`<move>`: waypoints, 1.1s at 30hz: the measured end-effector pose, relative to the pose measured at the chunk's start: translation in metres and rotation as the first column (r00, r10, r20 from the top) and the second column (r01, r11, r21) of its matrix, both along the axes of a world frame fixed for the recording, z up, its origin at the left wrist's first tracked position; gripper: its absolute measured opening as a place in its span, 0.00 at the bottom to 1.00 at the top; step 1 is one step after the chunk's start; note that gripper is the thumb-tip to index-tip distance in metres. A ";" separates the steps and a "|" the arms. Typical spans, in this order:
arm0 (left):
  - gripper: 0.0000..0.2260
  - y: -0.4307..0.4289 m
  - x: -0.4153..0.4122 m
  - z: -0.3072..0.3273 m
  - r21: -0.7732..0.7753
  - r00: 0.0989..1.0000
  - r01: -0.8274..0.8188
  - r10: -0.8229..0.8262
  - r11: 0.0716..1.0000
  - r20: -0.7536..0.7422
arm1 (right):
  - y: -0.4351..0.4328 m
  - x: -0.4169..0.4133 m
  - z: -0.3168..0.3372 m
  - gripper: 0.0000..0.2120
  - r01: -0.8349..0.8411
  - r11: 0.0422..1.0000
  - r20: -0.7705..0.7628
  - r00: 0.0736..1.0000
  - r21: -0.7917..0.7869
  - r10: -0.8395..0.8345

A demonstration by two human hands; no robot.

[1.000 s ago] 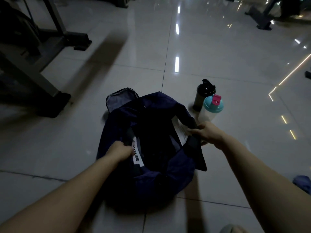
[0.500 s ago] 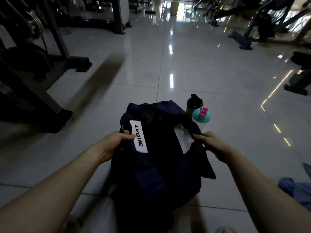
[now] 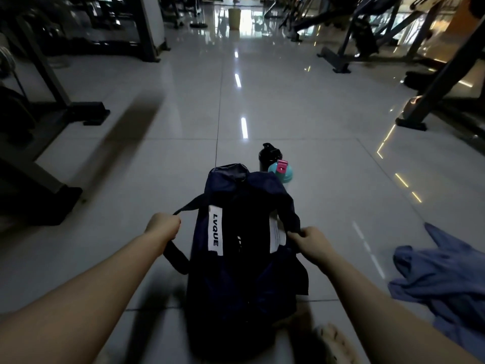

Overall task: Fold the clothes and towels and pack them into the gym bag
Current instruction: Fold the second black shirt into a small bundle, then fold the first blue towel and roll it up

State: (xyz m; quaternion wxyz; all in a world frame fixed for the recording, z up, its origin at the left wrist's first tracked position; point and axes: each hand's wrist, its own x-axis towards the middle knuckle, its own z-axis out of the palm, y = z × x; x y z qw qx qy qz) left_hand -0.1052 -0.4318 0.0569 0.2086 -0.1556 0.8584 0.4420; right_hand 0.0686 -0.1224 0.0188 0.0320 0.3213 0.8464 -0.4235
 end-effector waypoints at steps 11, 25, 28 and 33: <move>0.49 0.020 0.071 -0.036 -0.597 0.444 0.761 -0.876 0.256 0.190 | -0.022 0.014 -0.016 0.21 -0.508 0.581 0.258 0.849 0.636 0.460; 0.23 0.120 0.064 0.045 -0.676 0.538 0.607 -0.842 0.418 -0.037 | -0.008 0.031 0.090 0.13 -0.406 0.663 0.246 0.913 0.629 0.326; 0.22 0.167 0.090 0.087 -0.636 0.438 0.637 -0.884 0.435 -0.165 | 0.011 0.061 0.156 0.12 -0.346 0.675 0.282 0.937 0.652 0.209; 0.18 0.223 0.158 0.145 -0.567 0.200 0.719 -0.901 0.402 -0.386 | 0.041 0.126 0.240 0.11 -0.211 0.700 0.250 0.967 0.682 0.049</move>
